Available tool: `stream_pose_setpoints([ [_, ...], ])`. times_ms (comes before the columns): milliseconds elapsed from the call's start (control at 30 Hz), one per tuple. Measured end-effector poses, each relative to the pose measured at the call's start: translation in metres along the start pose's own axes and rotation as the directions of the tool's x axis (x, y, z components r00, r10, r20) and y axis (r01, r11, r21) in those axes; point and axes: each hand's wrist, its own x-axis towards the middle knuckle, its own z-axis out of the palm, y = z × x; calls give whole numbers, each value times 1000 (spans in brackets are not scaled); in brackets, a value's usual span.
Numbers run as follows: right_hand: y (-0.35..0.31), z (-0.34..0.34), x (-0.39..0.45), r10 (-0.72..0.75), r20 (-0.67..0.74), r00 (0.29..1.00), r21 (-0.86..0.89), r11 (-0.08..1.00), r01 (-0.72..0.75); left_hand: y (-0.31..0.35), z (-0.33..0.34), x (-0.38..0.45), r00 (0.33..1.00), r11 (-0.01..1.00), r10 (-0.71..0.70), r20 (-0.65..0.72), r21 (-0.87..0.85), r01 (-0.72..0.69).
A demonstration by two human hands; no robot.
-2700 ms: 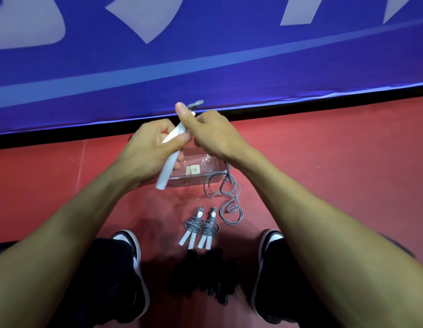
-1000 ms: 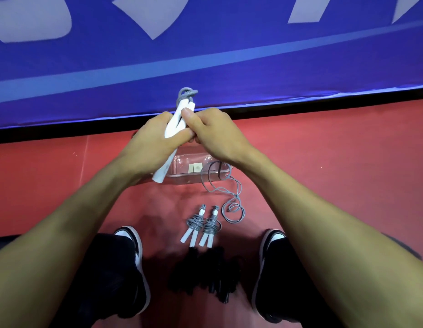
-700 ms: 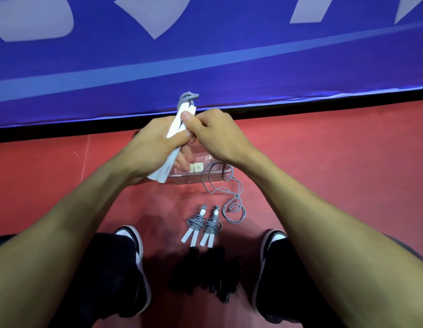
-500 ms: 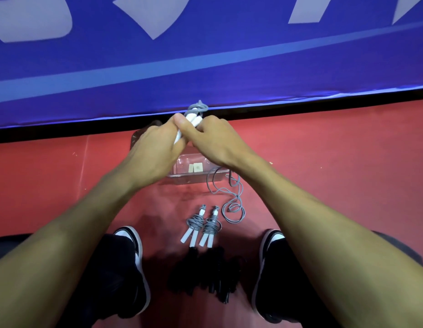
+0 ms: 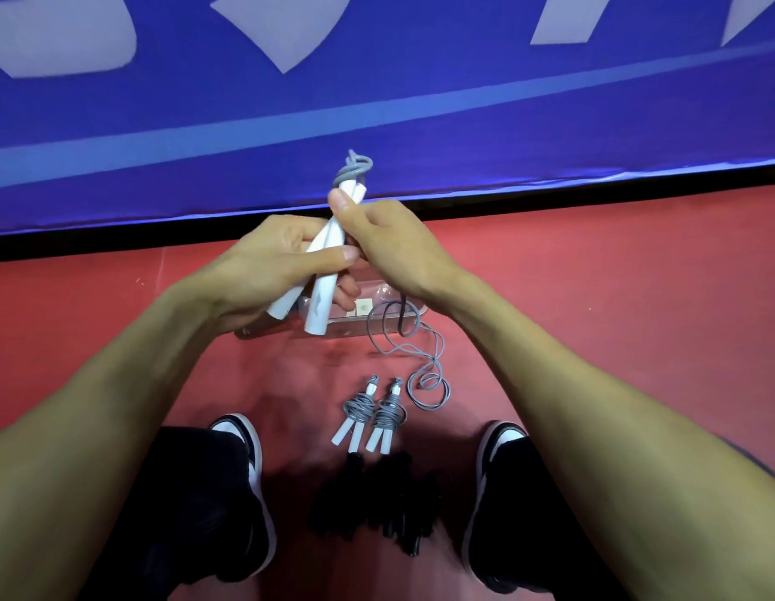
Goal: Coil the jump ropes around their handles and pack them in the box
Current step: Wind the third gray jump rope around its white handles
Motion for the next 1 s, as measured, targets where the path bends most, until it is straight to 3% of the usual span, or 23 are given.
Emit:
stream_pose_setpoints([
  [133, 0, 0, 0, 12, -38, 999, -168, 986, -18, -6, 3, 3, 998, 1000, 0, -60, 18, 1],
  [200, 2, 0, -1, 44, -43, 998, -186, 981, -52, -9, 6, 5, 987, 966, 98, -126, 250, -64],
  [267, 3, 0, 0, 55, -52, 997, -140, 988, -62, -14, 9, 7, 951, 827, 235, -199, 555, -88],
  [300, 3, -1, 1, 55, -64, 996, -106, 992, -62, -13, 11, 8, 932, 783, 278, -231, 617, -80],
  [367, 3, -2, 3, 42, -91, 995, -67, 997, -48, -13, 12, 9, 929, 812, 282, -238, 576, -99],
  [500, 7, -3, 4, 7, -92, 996, -79, 997, -14, -5, 12, 6, 991, 984, 98, -90, 155, -84],
  [633, 8, -6, 2, -3, -59, 998, 4, 1000, 3, 1, 4, 3, 991, 992, -127, -32, -10, 127],
  [767, 5, -6, 2, 12, -63, 998, 37, 999, -10, -5, 2, 4, 985, 983, -145, -88, -126, 133],
  [800, 5, -7, 2, 25, -64, 998, 27, 999, -24, -7, 4, 6, 985, 985, -140, -102, -119, 128],
  [900, 8, -7, 3, 68, -52, 996, 14, 998, -68, -9, 6, 9, 981, 989, -45, -190, 132, 71],
  [1000, 9, -8, 3, 118, -50, 992, 25, 993, -117, -12, 4, 9, 986, 960, 66, -155, 278, -21],
])
